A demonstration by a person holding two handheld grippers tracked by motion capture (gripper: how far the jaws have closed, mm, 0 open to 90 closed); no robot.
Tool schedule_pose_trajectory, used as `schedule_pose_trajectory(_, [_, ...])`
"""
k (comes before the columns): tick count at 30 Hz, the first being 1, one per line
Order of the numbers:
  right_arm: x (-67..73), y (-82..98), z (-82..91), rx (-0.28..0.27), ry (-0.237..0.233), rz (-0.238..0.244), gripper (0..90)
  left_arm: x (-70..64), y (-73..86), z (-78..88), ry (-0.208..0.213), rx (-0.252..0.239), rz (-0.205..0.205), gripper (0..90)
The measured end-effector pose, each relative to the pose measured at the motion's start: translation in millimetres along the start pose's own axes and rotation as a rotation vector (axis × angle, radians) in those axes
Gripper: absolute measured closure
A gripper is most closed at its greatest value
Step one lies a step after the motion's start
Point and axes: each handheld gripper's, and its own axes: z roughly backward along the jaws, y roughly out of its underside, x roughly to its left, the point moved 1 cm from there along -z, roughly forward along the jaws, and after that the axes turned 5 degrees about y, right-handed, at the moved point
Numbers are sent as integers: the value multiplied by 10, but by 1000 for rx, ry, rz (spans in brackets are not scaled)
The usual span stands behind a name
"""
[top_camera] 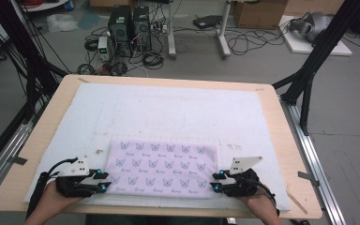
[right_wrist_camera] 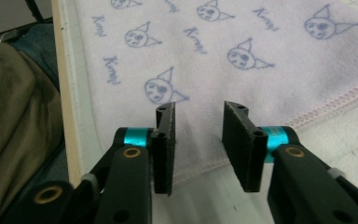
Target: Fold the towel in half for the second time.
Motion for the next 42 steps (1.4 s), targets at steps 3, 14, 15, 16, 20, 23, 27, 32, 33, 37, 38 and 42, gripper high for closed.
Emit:
schedule_pose_trajectory(3, [1, -5, 2, -18, 9, 10, 564, 25, -32, -7, -11, -17, 3, 576])
schedule_pose_trajectory(14, [-191, -146, -57, -72, 22, -6, 450, 208, -216, -63, -37, -74, 23, 500])
schedule_pose_trajectory(15, [-205, -157, -64, -72, 32, -4, 434, 232, -241, -80, -41, -72, 17, 497])
schedule_pose_trajectory(16, [-219, -167, -67, -72, 38, -5, 421, 248, -265, -102, -42, -74, 20, 494])
schedule_pose_trajectory(20, [-280, -196, -68, -74, 68, -22, 396, 307, -358, -158, -44, -86, 14, 477])
schedule_pose_trajectory(23, [-315, -223, -64, -75, 88, -23, 379, 332, -400, -188, -45, -97, 15, 474])
schedule_pose_trajectory(27, [-350, -249, -81, -73, 108, -27, 368, 369, -433, -224, -58, -90, 10, 462])
schedule_pose_trajectory(32, [-422, -304, -102, -75, 133, -31, 349, 432, -449, -230, -78, -94, 17, 452])
schedule_pose_trajectory(33, [-444, -313, -104, -74, 136, -36, 347, 451, -449, -238, -82, -91, 22, 449])
schedule_pose_trajectory(37, [-533, -335, -115, -83, 140, -57, 345, 520, -459, -258, -95, -81, 25, 447])
schedule_pose_trajectory(38, [-557, -342, -117, -88, 140, -59, 342, 536, -462, -263, -100, -83, 24, 447])
schedule_pose_trajectory(42, [-637, -373, -118, -107, 137, -73, 336, 611, -467, -259, -112, -97, 43, 442])
